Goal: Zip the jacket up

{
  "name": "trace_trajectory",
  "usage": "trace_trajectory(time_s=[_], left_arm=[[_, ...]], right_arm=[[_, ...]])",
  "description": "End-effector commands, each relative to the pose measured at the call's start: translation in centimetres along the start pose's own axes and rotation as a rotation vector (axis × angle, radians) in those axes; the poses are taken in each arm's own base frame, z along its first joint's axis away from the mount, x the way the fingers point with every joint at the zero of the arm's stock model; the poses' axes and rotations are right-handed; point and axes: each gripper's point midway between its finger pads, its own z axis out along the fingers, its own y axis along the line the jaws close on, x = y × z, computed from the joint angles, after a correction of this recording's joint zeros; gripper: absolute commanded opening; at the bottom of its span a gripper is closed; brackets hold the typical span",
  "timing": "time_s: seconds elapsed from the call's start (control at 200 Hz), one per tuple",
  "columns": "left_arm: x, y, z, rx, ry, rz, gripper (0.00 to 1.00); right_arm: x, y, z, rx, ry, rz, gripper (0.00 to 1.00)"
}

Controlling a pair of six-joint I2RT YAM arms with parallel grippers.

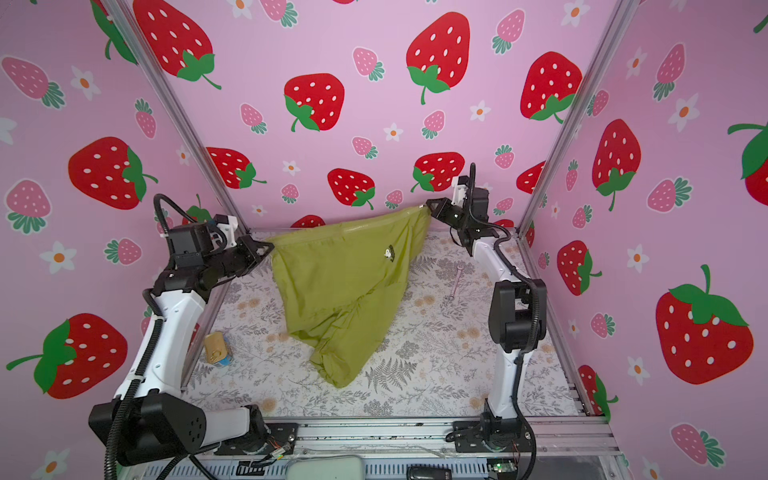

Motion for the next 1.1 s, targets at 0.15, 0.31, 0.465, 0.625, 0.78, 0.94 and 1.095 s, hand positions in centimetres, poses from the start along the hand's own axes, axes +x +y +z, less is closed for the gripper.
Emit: trace_trajectory(time_s=[0.15,0.31,0.465,0.625,0.78,0.94,1.095], left_arm=[[2.5,-1.1,-1.6,0.063,0.033,-0.009,0.0],[8.7,1.9,-1.7,0.04,0.126,-0.124,0.0],[15.8,5.0,-1.8,0.008,0.223,-0.271,0.0],[20.7,7.9,-2.6,-0.083,0.267,-0.36,0.0],[22.4,10.6,-3.3,-0.223,0.286,-0.36,0.17],[20.4,11.0,-4.8,-0.334,0.214,-0.304,0.61],[15.5,9.2,-7.6,-0.407,0.066,-0.142,0.99]], right_arm=[[-0.3,-0.1,-1.4,-0.052,-0.016,-0.01,0.0],[6.3,-5.1,-2.4,0.059,0.077,0.056,0.0],[12.3,-9.9,-3.3,0.178,0.174,0.133,0.0],[15.1,-13.6,-3.4,0.31,0.251,0.17,0.0],[15.1,-15.9,-4.0,0.469,0.307,0.155,0.24],[12.7,-15.1,-6.2,0.568,0.27,0.056,0.73],[9.7,-13.1,-8.7,0.634,0.213,-0.041,0.84]])
